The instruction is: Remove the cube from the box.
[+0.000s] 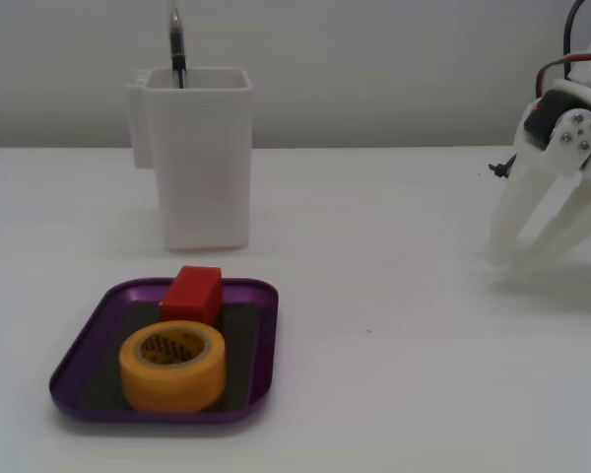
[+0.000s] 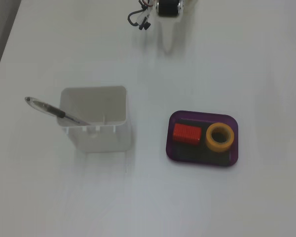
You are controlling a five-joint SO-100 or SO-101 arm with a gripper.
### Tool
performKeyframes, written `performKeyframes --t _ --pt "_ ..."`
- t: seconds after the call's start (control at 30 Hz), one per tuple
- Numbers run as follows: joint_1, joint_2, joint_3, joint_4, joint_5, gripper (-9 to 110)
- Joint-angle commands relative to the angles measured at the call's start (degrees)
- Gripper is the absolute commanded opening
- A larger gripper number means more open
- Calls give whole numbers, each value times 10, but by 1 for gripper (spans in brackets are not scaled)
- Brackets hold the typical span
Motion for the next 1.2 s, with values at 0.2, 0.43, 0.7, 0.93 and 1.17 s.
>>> performKeyframes --t 0.2,0.43,0.7,0.93,1.17 --pt "-3 37 -9 -54 0 -1" --pt "-3 28 -97 -120 0 -1" --pt "-2 -24 -176 -195 -22 -1" --pt "-64 -348 -405 -184 -27 0" --pt "-152 -726 -728 -76 15 2"
